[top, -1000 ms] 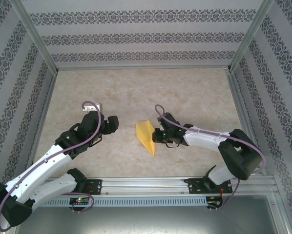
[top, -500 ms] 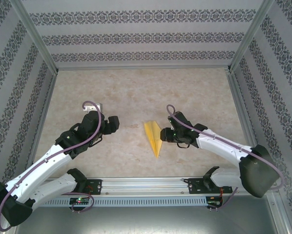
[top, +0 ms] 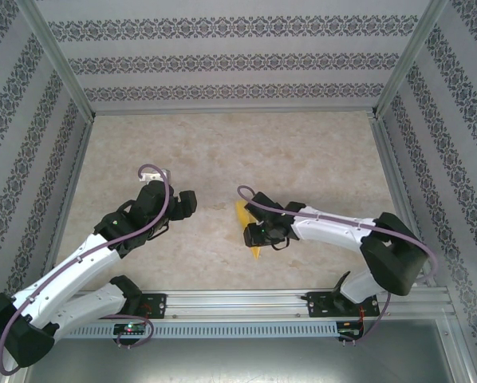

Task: Fold a paper plane with a square sheet of paper (fold left side to right side)
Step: Pick up the paper plane at the center of the table.

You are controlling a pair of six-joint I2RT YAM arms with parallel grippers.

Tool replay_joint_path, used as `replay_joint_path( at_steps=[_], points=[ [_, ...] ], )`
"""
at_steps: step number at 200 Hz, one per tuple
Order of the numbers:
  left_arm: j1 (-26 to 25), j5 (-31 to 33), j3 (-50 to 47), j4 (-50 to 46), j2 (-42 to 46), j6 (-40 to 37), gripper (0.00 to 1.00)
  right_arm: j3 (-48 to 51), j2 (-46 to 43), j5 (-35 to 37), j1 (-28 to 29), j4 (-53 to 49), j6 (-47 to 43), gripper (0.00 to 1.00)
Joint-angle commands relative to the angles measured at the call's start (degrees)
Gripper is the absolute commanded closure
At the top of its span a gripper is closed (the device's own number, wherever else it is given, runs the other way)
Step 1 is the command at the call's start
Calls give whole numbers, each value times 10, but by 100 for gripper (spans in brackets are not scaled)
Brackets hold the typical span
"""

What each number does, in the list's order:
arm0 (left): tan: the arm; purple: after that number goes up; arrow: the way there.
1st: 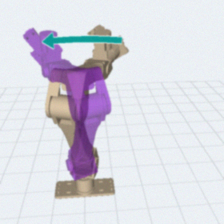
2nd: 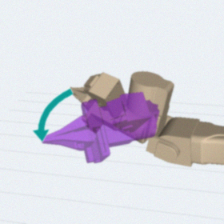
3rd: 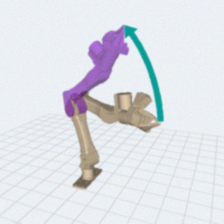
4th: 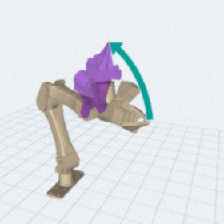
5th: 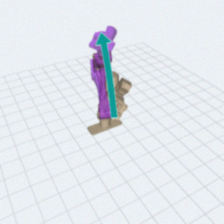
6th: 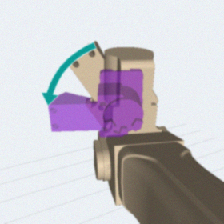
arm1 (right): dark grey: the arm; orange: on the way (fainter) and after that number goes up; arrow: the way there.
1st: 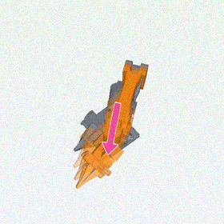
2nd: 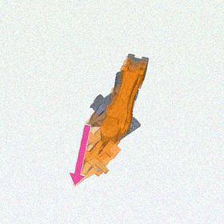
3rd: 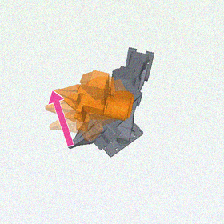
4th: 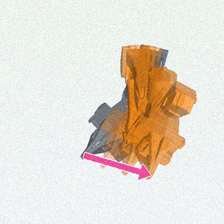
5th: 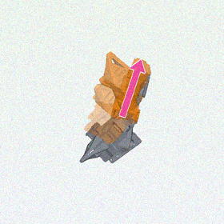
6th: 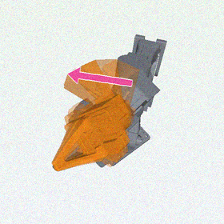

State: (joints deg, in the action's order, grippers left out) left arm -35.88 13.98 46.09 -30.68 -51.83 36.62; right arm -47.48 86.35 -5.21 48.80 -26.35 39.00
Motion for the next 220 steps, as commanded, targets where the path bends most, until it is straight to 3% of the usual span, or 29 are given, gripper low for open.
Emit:
replay_joint_path(
  at_steps=[1, 54, 92, 113, 138, 189, 220],
  points=[
    [6, 5, 8, -6, 1, 0, 12, -22, 21, 3, 7, -3, -1, 59],
    [6, 4, 9, -3, 0, 0, 11, -31, 47, 19, 7, -5, -6, 72],
    [6, 4, 12, -4, -3, -4, 11, -37, 71, 13, 8, 7, -6, 75],
    [6, 3, 16, -6, -3, -9, 10, -52, 82, 22, 5, 4, -2, 85],
    [6, -8, 22, -5, -4, -27, 0, -98, 89, 42, -19, -27, 4, 99],
    [6, -52, 38, -8, -30, -56, 0, -277, 186, 87, -77, -137, -20, 100],
    [6, -58, 38, -14, -32, -59, 0, -355, 247, 66, -110, -157, -39, 100]
  ],
)
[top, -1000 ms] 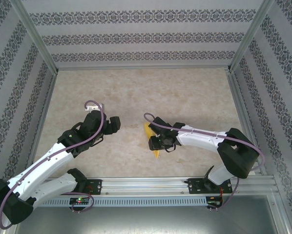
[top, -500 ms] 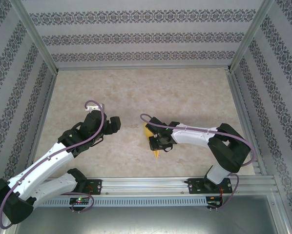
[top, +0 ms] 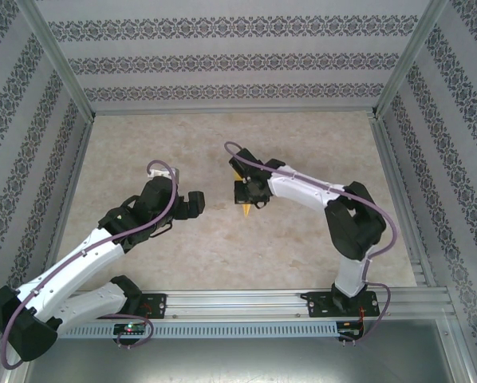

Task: Fold a paper plane with a square sheet of paper (fold left side to right side)
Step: Place the paper plane at the center of the table.

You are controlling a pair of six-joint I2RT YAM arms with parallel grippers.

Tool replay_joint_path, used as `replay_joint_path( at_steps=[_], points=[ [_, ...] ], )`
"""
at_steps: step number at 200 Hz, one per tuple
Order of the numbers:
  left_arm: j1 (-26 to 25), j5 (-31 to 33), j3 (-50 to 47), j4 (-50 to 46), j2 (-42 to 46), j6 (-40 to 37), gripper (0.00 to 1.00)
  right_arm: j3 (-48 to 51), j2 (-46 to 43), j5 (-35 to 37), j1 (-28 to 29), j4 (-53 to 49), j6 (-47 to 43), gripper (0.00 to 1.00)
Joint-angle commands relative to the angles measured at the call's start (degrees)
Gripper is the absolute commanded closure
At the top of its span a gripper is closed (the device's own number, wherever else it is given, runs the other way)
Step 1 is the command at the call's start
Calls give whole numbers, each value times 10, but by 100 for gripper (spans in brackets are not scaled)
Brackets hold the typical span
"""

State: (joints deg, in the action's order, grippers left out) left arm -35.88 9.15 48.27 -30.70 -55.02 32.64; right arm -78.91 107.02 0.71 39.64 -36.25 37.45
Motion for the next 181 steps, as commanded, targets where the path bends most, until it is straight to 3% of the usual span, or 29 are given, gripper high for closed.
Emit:
replay_joint_path(
  at_steps=[1, 45, 112, 142, 181],
  points=[
    [6, -9, 16, -14, 0, -20, 0, -43, 42, 6, -19, -59, -24, 100],
    [6, 2, 13, -22, 6, -12, 0, -106, 109, 8, -33, -92, -46, 100],
    [6, 10, 14, -23, 4, -16, 0, -116, 149, 9, -27, -97, -57, 98],
    [6, 8, 14, -20, -2, -15, 0, -112, 148, 7, -24, -97, -62, 88],
    [6, 4, 13, -11, -7, -7, 0, -113, 129, 20, -20, -116, -72, 83]
  ],
)
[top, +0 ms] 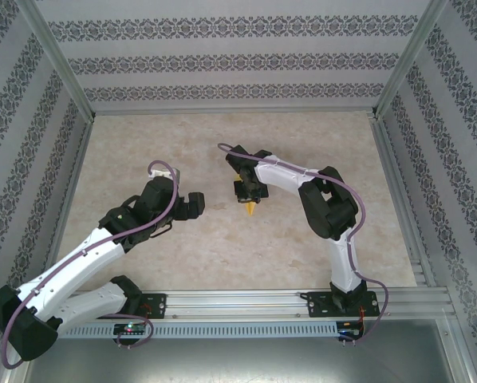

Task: Fold a paper plane with a square sheet of paper (fold left side to right side)
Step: Place the paper plane at the center of the table.

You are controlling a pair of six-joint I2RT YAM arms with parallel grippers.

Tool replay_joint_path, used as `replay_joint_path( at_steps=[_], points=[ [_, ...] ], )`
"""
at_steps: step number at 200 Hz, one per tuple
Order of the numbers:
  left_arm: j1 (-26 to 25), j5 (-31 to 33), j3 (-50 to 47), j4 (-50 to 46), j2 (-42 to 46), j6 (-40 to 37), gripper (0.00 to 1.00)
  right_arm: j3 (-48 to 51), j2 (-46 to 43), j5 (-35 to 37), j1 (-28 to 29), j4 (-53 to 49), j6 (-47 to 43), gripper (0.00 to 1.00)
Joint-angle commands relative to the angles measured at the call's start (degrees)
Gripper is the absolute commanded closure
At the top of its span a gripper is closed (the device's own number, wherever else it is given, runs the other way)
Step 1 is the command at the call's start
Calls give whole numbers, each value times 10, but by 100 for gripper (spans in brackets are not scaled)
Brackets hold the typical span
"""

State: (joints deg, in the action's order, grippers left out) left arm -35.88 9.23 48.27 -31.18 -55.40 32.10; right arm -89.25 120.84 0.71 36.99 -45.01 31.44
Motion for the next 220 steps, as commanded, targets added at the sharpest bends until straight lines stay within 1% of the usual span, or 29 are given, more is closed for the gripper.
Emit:
replay_joint_path(
  at_steps=[1, 60, 86, 103, 116, 131, 143, 154, 162, 181, 190, 196, 206, 220],
  points=[
    [6, 3, 13, -5, -4, -1, 0, -10, -11, 20, 6, -29, -13, 83],
    [7, -6, 6, 23, -7, 31, 0, -5, -83, 49, 23, -70, -34, 73],
    [25, -8, 15, 17, -13, 41, 0, 2, -136, 60, 26, -95, -39, 69],
    [55, -26, 16, 21, -13, 45, 0, 21, -192, 77, 25, -99, -44, 67],
    [88, -41, 14, 26, -13, 43, 0, 48, -247, 96, 24, -82, -55, 62],
    [137, -57, 13, 35, -14, 34, 0, 91, -322, 114, 18, -48, -75, 55],
    [174, -55, 9, 45, -14, 23, 0, 143, -387, 140, 10, -1, -90, 46],
    [199, -29, 5, 58, -16, 10, 0, 198, -442, 158, -7, 48, -102, 40],
    [211, 0, 0, 69, -18, 0, 0, 240, -488, 169, -22, 85, -108, 34],
    [223, 79, -20, 114, -23, -27, 0, 339, -580, 178, -71, 176, -118, 21],
    [224, 123, -38, 145, -23, -37, 0, 381, -617, 184, -97, 212, -119, 12],
    [225, 149, -51, 168, -22, -47, 0, 405, -637, 186, -117, 238, -124, 3],
    [227, 187, -76, 217, -22, -62, 0, 452, -666, 191, -151, 276, -128, 2],
    [228, 214, -121, 305, -23, -106, 0, 512, -698, 181, -197, 333, -155, 2]
  ],
)
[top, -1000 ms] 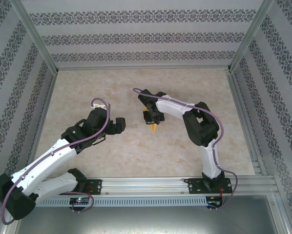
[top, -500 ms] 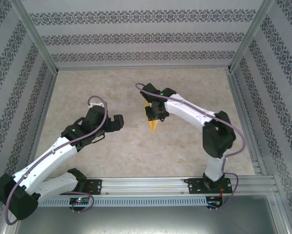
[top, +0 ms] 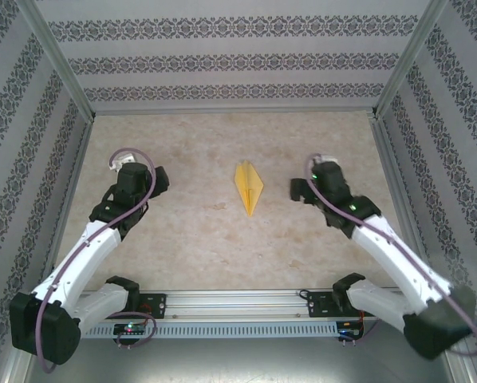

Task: Fold a paper plane with a square sheet of paper (fold left side to right side)
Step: Place the paper plane at the center of the table, then reset both arms

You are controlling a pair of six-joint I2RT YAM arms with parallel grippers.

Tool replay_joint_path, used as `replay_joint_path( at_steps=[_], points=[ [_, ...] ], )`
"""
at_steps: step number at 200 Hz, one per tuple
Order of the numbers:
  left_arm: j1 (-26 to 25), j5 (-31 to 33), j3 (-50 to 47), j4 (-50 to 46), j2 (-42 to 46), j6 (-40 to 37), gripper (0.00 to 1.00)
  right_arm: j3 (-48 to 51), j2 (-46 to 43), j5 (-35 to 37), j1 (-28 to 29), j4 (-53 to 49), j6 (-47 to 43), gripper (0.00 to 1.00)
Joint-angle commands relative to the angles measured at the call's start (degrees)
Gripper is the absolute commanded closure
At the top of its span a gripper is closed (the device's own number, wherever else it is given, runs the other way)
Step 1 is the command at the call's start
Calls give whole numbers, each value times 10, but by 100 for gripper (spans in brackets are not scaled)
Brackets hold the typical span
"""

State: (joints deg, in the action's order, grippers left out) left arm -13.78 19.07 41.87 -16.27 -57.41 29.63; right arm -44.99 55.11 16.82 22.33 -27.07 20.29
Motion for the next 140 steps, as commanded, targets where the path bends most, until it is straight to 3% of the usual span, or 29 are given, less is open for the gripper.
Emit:
replay_joint_path(
  at_steps=[1, 24, 61, 81, 90, 140],
  points=[
    [7, 116, -60, 161, -4, -86, 0, 74, -43, 19, -54, 155, -46, 2],
    [18, 128, -98, 236, -28, -137, 0, 172, -71, -5, -120, 263, -74, 2],
    [43, 106, -140, 327, -93, -197, 0, 246, -35, -70, -214, 335, -94, 2],
    [59, 64, -170, 403, -126, -218, 0, 288, 7, -83, -226, 429, -104, 2],
    [60, 53, -177, 428, -143, -237, 0, 275, 19, -95, -226, 426, -119, 2],
    [77, -22, -201, 585, -219, -294, 0, 263, 156, -141, -229, 638, -131, 2]
  ],
)
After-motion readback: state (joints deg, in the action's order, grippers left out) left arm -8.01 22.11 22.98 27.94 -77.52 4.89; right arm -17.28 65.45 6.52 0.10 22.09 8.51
